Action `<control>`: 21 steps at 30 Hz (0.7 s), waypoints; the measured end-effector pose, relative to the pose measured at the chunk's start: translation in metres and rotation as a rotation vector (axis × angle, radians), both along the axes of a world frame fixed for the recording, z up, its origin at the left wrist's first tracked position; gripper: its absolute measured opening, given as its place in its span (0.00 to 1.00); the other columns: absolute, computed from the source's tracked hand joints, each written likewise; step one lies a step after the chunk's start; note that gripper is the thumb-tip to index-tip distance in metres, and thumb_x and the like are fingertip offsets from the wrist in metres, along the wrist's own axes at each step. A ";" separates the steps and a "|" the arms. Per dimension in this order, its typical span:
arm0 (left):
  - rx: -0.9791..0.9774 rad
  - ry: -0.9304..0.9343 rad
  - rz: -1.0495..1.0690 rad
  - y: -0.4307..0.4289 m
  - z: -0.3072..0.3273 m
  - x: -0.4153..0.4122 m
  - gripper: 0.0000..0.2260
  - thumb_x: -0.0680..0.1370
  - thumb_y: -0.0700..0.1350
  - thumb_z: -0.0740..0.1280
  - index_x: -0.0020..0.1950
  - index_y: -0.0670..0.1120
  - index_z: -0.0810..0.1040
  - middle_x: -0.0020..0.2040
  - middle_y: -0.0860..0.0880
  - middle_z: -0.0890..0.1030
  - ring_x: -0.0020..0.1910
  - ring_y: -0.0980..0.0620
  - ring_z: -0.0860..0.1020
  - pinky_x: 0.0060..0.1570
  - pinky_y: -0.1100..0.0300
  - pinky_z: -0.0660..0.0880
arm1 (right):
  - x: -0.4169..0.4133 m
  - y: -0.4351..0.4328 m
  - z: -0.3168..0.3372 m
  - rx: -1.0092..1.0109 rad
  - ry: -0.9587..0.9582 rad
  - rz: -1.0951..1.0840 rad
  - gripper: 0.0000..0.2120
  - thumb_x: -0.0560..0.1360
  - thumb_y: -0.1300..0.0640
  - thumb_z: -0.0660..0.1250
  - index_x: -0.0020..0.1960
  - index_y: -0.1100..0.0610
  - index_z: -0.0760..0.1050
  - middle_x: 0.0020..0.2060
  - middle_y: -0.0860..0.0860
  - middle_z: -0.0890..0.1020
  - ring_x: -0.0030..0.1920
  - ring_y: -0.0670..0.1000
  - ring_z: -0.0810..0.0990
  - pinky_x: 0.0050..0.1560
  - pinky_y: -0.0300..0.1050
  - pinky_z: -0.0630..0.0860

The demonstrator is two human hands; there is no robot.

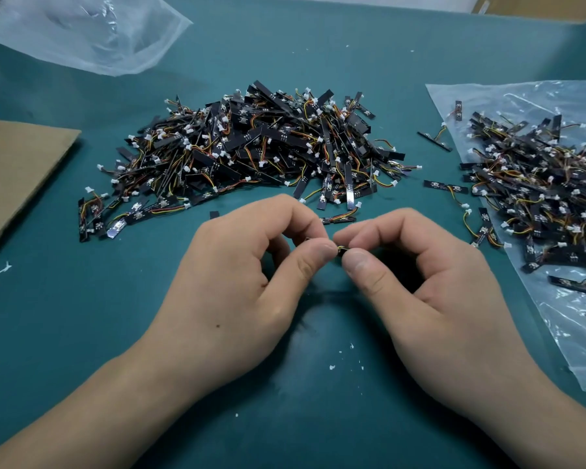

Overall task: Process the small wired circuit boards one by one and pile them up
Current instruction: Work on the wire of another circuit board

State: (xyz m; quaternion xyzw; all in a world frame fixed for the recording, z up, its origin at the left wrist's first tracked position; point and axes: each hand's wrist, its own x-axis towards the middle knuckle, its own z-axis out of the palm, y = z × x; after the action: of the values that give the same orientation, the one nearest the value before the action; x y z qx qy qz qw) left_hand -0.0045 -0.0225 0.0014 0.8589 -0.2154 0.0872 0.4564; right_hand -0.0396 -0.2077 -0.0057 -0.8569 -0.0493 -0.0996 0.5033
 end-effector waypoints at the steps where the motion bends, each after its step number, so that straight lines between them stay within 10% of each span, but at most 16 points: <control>1: 0.000 -0.005 0.003 0.000 0.000 0.000 0.04 0.78 0.51 0.69 0.44 0.55 0.78 0.38 0.63 0.78 0.35 0.63 0.75 0.36 0.74 0.66 | 0.000 0.000 0.000 -0.022 -0.004 0.002 0.03 0.77 0.45 0.69 0.49 0.43 0.79 0.49 0.40 0.86 0.42 0.53 0.84 0.45 0.44 0.78; 21: -0.045 0.047 -0.030 0.001 0.001 0.000 0.06 0.78 0.52 0.70 0.42 0.54 0.78 0.35 0.60 0.78 0.33 0.59 0.76 0.33 0.73 0.67 | 0.001 -0.001 0.003 -0.105 -0.003 0.101 0.03 0.79 0.45 0.63 0.48 0.42 0.73 0.47 0.43 0.84 0.45 0.48 0.81 0.45 0.44 0.74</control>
State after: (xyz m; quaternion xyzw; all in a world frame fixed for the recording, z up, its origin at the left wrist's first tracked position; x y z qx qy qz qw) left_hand -0.0042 -0.0211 0.0019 0.8468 -0.2156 0.0649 0.4819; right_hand -0.0388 -0.2083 -0.0029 -0.8786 -0.0982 -0.0725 0.4618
